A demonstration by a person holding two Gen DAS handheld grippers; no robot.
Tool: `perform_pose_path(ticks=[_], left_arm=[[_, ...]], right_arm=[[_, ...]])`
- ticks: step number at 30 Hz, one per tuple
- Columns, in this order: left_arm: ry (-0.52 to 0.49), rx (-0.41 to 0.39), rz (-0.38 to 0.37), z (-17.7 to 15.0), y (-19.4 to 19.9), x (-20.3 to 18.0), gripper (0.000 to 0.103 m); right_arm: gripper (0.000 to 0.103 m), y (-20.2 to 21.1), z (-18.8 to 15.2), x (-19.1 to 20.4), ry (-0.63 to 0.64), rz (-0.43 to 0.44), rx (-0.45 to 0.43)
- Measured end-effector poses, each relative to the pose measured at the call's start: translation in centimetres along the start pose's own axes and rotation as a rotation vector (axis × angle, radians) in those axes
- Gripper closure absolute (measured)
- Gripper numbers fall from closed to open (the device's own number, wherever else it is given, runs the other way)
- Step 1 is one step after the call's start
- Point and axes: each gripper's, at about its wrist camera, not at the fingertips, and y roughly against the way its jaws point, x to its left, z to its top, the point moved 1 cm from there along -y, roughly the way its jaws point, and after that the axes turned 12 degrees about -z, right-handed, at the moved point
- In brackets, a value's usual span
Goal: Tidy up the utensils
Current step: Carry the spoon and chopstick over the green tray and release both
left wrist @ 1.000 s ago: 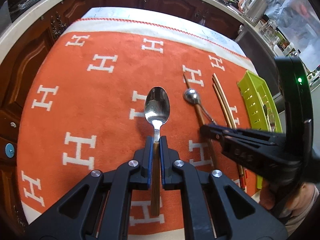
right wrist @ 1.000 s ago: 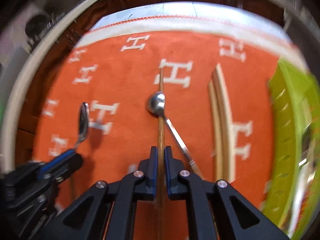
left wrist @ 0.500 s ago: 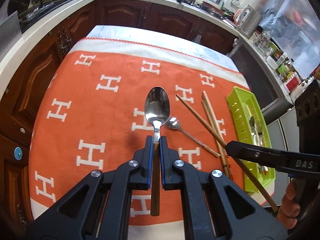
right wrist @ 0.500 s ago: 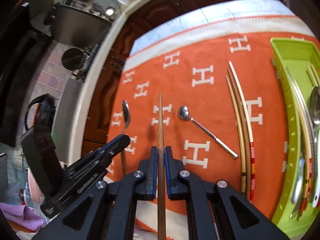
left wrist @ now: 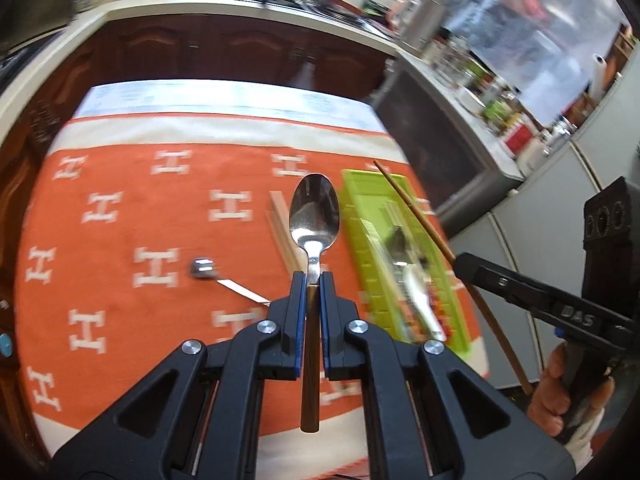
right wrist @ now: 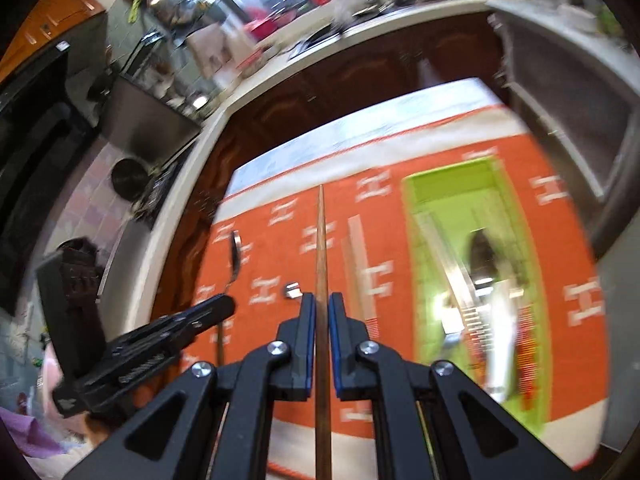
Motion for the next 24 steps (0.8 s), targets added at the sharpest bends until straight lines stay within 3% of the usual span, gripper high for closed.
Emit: perform_pose_path(ticks=[5, 10, 18, 24], left_arm=[[-0.047, 0.05, -0.052, 1.4, -3.7, -5.1, 0.099], [-0.046, 0.108, -0.08, 2.5, -8.3, -7.8, 0.099], [-0.005, 0.203, -0.076, 2.4, -16.1, -7.8, 0.099], [0.005, 0.236, -0.049, 1.9, -19.5, -6.8, 0.099]], right_arm=[[0.097, 1.0, 0.5, -3.9, -0.014, -0.119, -0.054], [0.097, 0.2, 0.8, -7.4, -0.045, -0.195, -0.064], [0.097, -2.9, 1.0, -10.7, -0.078, -0.231, -0.014], [0.096, -5.2, 1.1, -11.7, -0.092, -0.232, 0.024]])
